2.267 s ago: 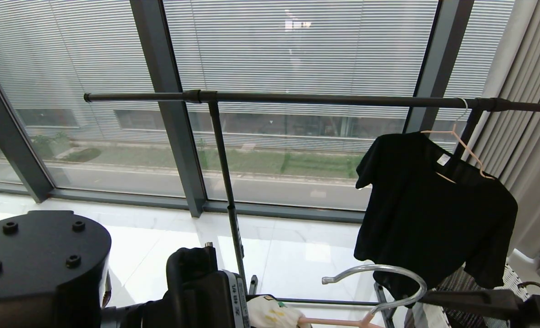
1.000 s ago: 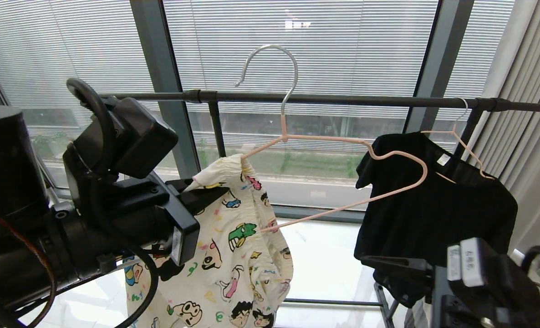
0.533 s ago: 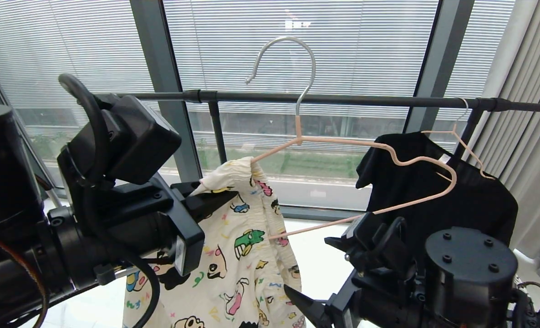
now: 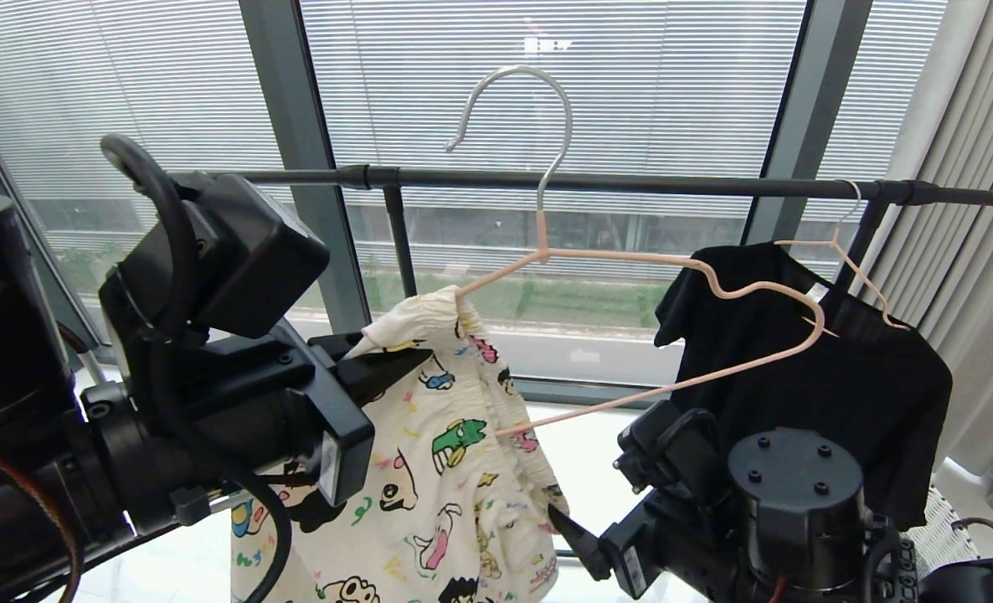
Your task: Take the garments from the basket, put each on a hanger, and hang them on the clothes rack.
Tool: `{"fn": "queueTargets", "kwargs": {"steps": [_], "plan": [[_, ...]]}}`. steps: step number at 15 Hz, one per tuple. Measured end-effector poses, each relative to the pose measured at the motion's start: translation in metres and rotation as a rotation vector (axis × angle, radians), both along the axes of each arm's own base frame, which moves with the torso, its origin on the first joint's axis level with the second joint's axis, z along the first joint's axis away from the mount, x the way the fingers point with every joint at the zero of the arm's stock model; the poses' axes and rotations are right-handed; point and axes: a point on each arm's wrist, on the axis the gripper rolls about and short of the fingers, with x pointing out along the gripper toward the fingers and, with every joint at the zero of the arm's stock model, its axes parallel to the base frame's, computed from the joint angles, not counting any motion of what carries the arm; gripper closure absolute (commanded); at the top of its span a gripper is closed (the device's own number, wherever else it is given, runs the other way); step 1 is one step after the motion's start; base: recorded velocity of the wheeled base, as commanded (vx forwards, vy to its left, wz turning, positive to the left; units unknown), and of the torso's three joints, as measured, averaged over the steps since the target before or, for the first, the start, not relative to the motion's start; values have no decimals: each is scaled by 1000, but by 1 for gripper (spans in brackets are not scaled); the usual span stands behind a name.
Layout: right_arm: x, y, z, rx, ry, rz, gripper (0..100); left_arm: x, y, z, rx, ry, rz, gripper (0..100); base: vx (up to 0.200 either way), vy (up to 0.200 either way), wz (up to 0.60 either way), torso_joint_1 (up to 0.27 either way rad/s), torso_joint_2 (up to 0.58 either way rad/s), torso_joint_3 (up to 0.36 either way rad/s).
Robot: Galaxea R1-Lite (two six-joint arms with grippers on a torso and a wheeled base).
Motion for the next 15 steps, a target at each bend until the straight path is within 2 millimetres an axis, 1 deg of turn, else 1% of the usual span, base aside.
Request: {"fn": "queueTargets", "kwargs": {"steps": [3,7,9,11,13,15], "plan": [[17,-20,-4,-53,-21,-122,0,5,6,-4,16,6,80,100,0,0,0,0,0,0],[43,-53,9,-41,-73,-266,0,11,15,-13,35,22,138,100,0,0,0,0,0,0],[49,-64,14,-30,-89,-308,0,11,16,-13,16,-8,148,100,0,0,0,0,0,0],[57,-75,20,-21,-107,-348,0,10,18,-18,34,-32,147,100,0,0,0,0,0,0],[59,-81,24,-8,-115,-355,0,9,22,-24,72,-55,151,100,0,0,0,0,0,0],[60,-84,26,-4,-122,-364,0,10,26,-25,62,-80,169,100,0,0,0,0,0,0]]}}
